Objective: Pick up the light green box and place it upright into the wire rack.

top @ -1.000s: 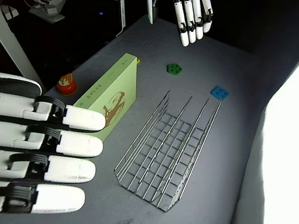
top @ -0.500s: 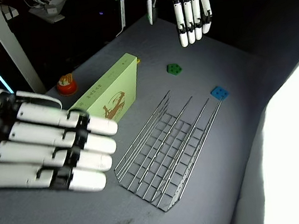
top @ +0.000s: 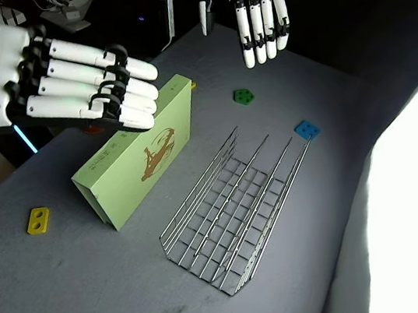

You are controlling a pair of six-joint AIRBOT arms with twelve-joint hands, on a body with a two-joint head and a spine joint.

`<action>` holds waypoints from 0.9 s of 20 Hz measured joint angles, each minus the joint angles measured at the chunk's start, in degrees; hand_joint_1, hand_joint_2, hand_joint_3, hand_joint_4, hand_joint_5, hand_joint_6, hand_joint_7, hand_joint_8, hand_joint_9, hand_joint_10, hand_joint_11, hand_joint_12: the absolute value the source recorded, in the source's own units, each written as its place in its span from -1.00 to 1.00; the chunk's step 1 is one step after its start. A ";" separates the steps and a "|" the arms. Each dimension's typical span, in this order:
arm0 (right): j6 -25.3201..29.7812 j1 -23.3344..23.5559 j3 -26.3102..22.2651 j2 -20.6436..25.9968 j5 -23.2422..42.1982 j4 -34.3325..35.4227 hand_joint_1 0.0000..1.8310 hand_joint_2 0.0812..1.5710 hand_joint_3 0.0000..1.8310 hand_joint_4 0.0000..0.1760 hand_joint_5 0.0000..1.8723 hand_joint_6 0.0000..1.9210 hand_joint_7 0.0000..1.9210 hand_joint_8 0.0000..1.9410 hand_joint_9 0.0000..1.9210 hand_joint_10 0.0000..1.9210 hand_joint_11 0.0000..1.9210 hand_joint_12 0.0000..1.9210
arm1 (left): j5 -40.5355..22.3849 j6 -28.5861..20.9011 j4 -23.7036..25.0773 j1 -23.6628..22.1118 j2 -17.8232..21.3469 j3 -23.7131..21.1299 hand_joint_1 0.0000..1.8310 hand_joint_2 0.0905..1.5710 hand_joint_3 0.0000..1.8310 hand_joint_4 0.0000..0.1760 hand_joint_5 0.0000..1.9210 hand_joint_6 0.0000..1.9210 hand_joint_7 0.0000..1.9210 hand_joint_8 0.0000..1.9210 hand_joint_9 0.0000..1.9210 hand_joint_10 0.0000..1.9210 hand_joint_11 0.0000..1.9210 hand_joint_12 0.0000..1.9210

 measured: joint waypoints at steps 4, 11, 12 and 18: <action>-3.56 0.00 0.00 -6.23 5.60 2.10 -0.71 0.46 -1.00 -1.00 -0.82 -0.99 -0.82 -1.00 -0.85 -0.99 -1.00 -0.68 | 0.09 -0.02 0.00 0.00 0.00 -0.11 -0.80 0.62 -1.00 -0.93 -0.73 -0.98 -0.62 -1.00 -0.67 -0.99 -1.00 -0.12; -10.54 1.33 5.53 -15.15 8.46 18.45 -0.71 0.44 -1.00 -1.00 -0.81 -0.99 -0.80 -1.00 -0.86 -0.99 -1.00 -0.69 | -0.17 -0.04 0.00 -0.50 -0.31 0.09 -0.79 0.62 -1.00 -0.86 -0.66 -0.98 -0.55 -0.99 -0.59 -0.97 -1.00 0.02; -10.75 1.20 6.29 -16.37 8.98 18.38 -0.71 0.44 -1.00 -1.00 -0.81 -0.99 -0.80 -1.00 -0.86 -0.99 -1.00 -0.69 | 0.17 -0.04 0.00 -0.79 -0.31 0.55 -0.79 0.62 -1.00 -0.86 -0.66 -0.98 -0.55 -0.99 -0.59 -0.98 -1.00 0.02; -10.84 -0.79 12.13 -22.64 8.44 19.52 -0.71 0.44 -1.00 -1.00 -0.81 -0.99 -0.80 -1.00 -0.86 -0.99 -1.00 -0.69 | 0.22 -0.04 0.00 1.42 -0.31 -0.90 -0.79 0.62 -1.00 -0.86 -0.66 -0.98 -0.55 -0.99 -0.59 -0.98 -1.00 0.02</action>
